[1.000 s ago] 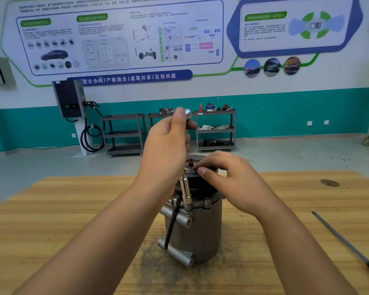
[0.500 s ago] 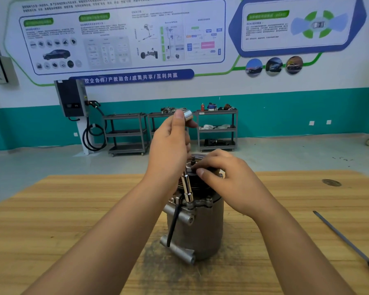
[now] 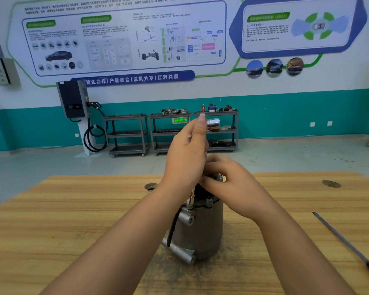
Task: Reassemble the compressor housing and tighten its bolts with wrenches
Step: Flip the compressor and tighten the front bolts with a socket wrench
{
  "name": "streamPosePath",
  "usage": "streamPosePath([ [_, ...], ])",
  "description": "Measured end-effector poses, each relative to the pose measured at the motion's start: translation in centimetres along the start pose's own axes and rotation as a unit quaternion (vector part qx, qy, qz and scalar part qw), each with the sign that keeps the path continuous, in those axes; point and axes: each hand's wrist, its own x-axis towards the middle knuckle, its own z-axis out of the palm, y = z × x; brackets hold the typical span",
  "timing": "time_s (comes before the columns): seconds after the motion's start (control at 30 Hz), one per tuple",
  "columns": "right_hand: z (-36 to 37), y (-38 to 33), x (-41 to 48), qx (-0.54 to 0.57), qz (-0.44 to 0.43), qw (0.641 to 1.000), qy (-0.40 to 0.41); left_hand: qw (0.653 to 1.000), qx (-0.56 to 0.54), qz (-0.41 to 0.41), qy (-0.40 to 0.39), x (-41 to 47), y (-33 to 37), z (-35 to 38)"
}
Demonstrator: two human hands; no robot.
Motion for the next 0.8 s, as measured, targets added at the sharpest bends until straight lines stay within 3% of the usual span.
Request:
streamPosePath([
  [0.17, 0.5, 0.4, 0.1, 0.039, 0.006, 0.999, 0.009, 0.986, -0.156, -0.047, -0.03, 0.3, -1.1, -1.1],
  [0.43, 1.6, 0.9, 0.4, 0.121, 0.012, 0.991, 0.057, 0.939, -0.299, -0.099, -0.14, 0.9, -0.8, -2.1],
  [0.67, 1.7, 1.3, 0.5, 0.122, 0.011, 0.991, 0.059, 0.914, -0.339, -0.144, -0.172, 1.7, -0.7, -2.7],
  [0.73, 1.8, 1.4, 0.5, 0.104, 0.014, 0.993, 0.056, 0.925, -0.318, -0.148, -0.146, 1.8, -0.6, -2.8],
  [0.8, 2.2, 1.4, 0.5, 0.073, 0.026, 0.996, 0.055, 0.957, -0.228, -0.133, -0.118, 2.0, -0.1, -2.8],
])
